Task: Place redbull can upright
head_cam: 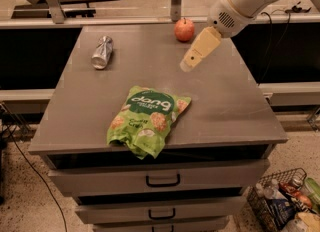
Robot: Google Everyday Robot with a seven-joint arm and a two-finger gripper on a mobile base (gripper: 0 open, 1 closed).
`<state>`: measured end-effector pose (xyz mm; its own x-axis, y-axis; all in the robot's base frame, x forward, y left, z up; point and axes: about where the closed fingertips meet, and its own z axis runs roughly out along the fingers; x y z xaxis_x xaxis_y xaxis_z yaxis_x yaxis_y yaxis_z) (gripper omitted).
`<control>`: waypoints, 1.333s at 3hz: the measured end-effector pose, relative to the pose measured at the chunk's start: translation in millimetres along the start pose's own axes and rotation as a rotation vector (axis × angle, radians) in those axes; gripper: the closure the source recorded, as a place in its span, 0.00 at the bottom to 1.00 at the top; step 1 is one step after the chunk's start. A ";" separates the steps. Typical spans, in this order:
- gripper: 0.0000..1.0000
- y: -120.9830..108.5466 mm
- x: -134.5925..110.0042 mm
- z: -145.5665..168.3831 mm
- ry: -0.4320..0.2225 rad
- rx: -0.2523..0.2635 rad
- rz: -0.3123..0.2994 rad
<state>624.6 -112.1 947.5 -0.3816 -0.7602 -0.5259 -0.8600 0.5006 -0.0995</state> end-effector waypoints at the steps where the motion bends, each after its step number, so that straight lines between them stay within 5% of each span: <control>1: 0.00 0.1 -0.4 0.8 -0.001 -0.001 0.000; 4: 0.00 -34.5 -89.5 93.9 -0.171 0.006 0.178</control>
Offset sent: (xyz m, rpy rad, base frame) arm 0.0644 0.0630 -0.0240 0.1907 -0.0264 -0.0559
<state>720.2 -22.4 918.6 -0.4633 -0.5788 -0.6711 -0.7821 0.6232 0.0025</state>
